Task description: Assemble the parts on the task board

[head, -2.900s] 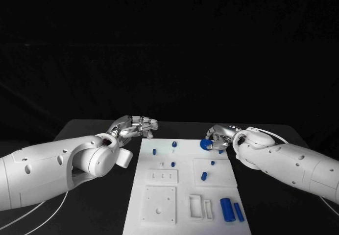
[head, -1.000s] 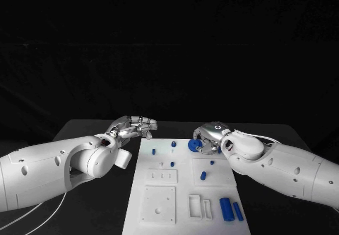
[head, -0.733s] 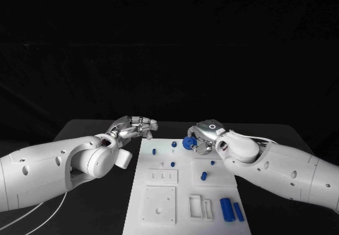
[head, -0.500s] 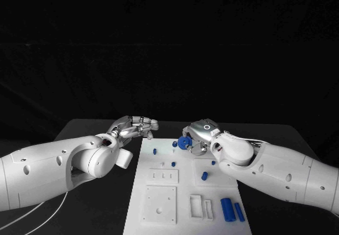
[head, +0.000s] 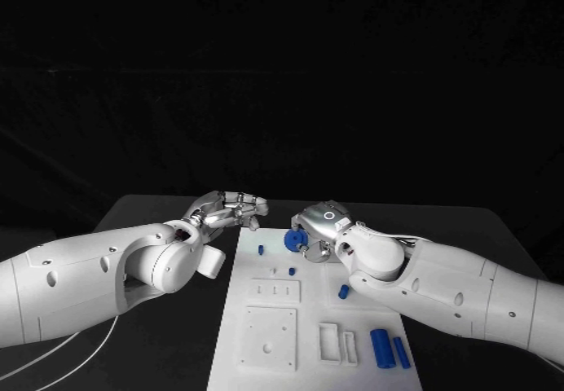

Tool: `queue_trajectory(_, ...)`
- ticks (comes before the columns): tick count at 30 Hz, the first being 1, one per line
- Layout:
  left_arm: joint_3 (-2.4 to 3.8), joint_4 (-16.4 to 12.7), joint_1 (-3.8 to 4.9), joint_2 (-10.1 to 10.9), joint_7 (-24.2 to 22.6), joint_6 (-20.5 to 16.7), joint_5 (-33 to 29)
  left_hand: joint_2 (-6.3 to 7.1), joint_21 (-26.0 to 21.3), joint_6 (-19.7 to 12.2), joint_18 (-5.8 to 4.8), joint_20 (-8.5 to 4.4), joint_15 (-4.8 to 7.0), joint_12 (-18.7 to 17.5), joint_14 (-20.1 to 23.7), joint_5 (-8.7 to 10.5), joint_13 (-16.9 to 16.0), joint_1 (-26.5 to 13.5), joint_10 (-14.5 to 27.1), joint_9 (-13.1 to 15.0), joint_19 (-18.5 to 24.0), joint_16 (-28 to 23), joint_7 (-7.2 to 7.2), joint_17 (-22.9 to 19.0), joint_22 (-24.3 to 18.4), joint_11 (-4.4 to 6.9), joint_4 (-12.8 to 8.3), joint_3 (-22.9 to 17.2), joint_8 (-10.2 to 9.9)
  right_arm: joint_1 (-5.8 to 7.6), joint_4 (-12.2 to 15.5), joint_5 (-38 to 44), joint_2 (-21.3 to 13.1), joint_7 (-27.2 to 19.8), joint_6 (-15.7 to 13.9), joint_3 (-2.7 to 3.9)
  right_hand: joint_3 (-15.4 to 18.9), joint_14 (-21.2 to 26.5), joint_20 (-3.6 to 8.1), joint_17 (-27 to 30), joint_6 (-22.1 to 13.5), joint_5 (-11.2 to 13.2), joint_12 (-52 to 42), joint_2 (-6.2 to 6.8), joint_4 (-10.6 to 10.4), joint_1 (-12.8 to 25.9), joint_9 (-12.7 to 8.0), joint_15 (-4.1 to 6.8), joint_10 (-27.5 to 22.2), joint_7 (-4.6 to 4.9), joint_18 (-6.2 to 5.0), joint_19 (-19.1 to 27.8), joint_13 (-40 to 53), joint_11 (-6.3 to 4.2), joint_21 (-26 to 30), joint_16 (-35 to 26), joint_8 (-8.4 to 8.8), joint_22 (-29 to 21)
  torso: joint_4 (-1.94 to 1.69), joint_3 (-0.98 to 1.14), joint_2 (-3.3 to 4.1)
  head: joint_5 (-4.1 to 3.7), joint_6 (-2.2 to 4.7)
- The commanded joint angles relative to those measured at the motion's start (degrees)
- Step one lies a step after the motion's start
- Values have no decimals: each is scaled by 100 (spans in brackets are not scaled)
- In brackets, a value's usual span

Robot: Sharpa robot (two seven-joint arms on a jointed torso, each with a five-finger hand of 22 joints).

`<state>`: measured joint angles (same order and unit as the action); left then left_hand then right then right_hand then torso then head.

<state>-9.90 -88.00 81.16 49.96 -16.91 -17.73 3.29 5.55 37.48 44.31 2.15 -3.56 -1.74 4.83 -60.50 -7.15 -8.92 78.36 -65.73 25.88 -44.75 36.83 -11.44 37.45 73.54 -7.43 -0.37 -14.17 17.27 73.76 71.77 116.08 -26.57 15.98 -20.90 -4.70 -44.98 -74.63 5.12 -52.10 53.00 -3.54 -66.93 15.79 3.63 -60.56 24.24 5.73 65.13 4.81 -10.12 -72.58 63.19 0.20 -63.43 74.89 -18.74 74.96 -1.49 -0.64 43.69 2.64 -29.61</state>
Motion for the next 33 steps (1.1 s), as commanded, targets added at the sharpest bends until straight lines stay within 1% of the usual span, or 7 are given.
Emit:
queue_trajectory(1,5,-6,11,-22,-41,41,14,12,29,-25,101,-43,9,-35,34,-28,-8,-67,-13,10,15,25,15,-7,-9,-11,-34,-13,-30,-18,-47,100,64,13,26,-21,12,-15,-1,-7,164,17,28,47,-37,-12,9,26,44,183,-488,-57,-7,1,-21,-35,-23,78,-14,-9,1,9,-15)
queue_trajectory(5,6,-6,12,-34,-41,44,14,11,32,-24,100,-43,9,-38,35,-28,-10,-75,-15,10,16,25,15,-7,-10,-11,-45,-21,-31,-53,-133,76,134,-14,68,-49,11,-15,-1,-7,163,14,29,45,-39,-13,8,26,44,183,-488,-57,-8,1,-21,-36,-21,78,-26,-11,6,12,-21)
queue_trajectory(7,6,-7,12,-34,-41,44,14,11,33,-25,100,-43,9,-40,35,-28,-11,-80,-15,11,16,25,15,-8,-11,-12,-51,-25,-32,-69,-171,74,157,-19,68,-58,11,-15,-2,-7,161,13,30,44,-40,-14,8,26,44,183,-488,-57,-8,2,-21,-37,-20,78,-17,-3,0,24,-35)
queue_trajectory(11,6,-8,12,-38,-41,43,14,10,36,-24,100,-43,9,-44,35,-28,-14,-93,-17,12,18,26,15,-8,-14,-12,-68,-35,-33,-92,-270,61,221,-41,90,-82,13,-15,-2,-7,158,10,31,42,-43,-14,7,25,44,184,-488,-57,-8,2,-21,-39,-17,79,-5,-2,-1,49,-44)
queue_trajectory(20,7,-13,13,-49,-40,39,15,9,44,-23,100,-43,8,-52,36,-28,-20,-122,-20,14,20,27,15,-9,-18,-12,-105,-60,-35,-116,-414,4,310,-78,142,-120,20,-14,-4,-8,149,7,35,38,-48,-12,4,23,43,187,-488,-55,-9,5,-21,-43,-11,79,-5,2,-2,79,-59)
queue_trajectory(28,7,-13,13,-58,-41,40,15,9,50,-23,99,-43,8,-58,35,-29,-25,-149,-23,16,22,29,15,-10,-23,-12,-139,-82,-38,-118,-450,-21,349,-104,159,-165,38,-11,-7,-7,120,-1,47,39,-50,-11,-4,17,31,195,-488,-46,-12,12,-18,-54,9,79,4,7,-2,95,-79)
queue_trajectory(33,7,-19,13,-60,-39,41,15,9,53,-24,99,-43,8,-61,35,-29,-28,-167,-24,17,23,29,14,-11,-26,-12,-158,-95,-40,-118,-458,-74,364,-109,157,-173,40,-10,-9,-6,75,-44,62,37,-43,-34,-16,5,15,210,-488,-31,-14,25,-11,-71,38,78,6,9,-2,98,-82)
